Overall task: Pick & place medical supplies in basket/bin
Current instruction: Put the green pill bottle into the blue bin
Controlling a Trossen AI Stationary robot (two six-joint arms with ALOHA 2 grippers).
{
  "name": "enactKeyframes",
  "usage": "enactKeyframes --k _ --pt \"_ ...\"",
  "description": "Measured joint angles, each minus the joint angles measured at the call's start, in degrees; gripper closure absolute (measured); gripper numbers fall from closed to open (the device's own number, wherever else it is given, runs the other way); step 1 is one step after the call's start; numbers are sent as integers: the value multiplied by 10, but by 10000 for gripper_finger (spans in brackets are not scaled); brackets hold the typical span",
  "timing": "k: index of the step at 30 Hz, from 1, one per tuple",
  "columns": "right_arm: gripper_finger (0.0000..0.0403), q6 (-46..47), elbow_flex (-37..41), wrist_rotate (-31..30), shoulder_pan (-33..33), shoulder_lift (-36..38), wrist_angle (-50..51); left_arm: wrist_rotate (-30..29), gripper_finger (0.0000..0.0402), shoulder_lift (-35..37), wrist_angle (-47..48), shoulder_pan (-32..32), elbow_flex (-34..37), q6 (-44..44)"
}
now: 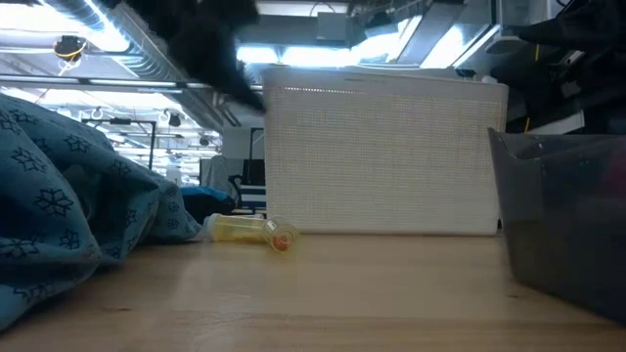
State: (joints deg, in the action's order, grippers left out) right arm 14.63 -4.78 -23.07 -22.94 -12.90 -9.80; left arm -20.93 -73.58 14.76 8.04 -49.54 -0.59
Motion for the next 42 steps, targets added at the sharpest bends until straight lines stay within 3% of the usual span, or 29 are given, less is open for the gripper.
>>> enactKeyframes --k 3,9,16,25,37,42 --pt "105 0 0 0 0 -4 1 -13 208 -4 46 1 18 43" --pt "105 1 0 0 0 -13 1 25 198 -4 98 16 47 93" --pt "105 14 0 1 0 -14 1 58 178 -19 45 21 91 114" --pt "105 14 0 1 0 -15 2 85 177 -106 -22 21 91 79" --pt "105 14 0 1 0 -16 4 47 178 -138 -37 20 90 71" --pt "105 14 0 0 0 -16 4 61 182 -138 -51 20 90 52"
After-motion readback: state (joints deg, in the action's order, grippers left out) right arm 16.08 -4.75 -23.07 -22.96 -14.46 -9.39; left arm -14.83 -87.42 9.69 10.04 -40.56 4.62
